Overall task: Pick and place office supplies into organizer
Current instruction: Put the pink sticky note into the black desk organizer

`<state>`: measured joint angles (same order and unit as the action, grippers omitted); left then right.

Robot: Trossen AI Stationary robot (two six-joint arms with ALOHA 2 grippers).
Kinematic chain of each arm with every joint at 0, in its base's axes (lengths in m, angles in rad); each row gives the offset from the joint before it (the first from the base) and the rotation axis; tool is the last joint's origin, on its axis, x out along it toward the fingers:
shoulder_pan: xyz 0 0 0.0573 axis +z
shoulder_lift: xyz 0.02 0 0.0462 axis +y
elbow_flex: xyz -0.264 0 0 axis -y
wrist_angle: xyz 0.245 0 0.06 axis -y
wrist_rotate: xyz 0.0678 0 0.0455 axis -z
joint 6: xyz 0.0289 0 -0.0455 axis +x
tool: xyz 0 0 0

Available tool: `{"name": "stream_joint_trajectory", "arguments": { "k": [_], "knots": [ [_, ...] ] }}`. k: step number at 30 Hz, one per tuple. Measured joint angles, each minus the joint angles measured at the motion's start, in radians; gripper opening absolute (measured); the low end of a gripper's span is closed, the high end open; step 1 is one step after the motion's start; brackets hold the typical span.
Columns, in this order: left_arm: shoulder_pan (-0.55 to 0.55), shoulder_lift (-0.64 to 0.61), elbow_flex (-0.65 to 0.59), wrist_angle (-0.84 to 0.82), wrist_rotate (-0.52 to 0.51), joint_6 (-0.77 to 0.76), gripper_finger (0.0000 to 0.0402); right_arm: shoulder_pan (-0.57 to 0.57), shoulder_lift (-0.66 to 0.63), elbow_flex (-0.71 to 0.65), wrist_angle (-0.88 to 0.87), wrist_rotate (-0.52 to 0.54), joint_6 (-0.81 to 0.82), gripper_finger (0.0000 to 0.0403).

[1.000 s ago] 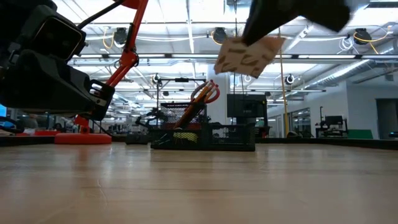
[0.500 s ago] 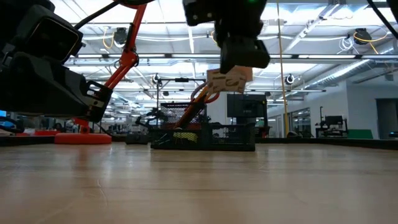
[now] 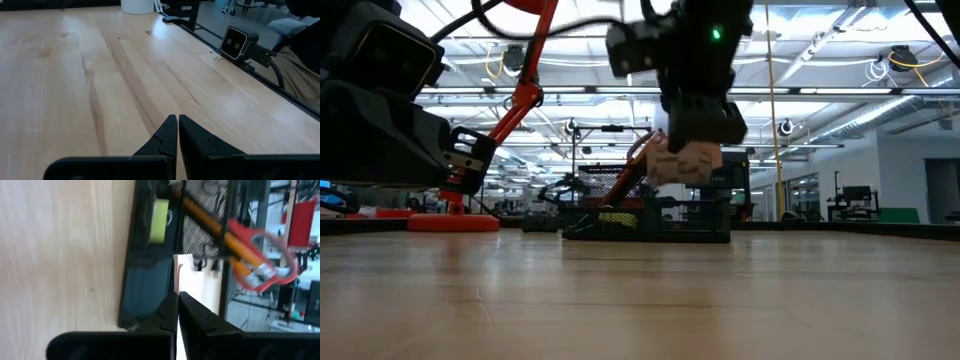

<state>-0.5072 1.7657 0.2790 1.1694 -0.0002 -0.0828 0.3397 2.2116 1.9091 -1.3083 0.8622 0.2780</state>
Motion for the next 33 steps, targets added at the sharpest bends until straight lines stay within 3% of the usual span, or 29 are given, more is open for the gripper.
{"name": "stream_joint_trajectory", "arguments": {
  "k": [12,28,33],
  "knots": [
    [0.000,0.000,0.000,0.000,0.000,0.022,0.0021,-0.054,0.000,-0.152,0.109,0.039,0.048,0.0000],
    [0.000,0.000,0.000,0.000,0.002,0.022,0.0021,-0.133,0.000,-0.295,0.339,-0.004,-0.029,0.0000],
    [0.000,0.000,0.000,0.000,0.002,0.022,0.0021,-0.143,0.000,-0.344,0.414,-0.072,-0.036,0.0000]
  ]
}}
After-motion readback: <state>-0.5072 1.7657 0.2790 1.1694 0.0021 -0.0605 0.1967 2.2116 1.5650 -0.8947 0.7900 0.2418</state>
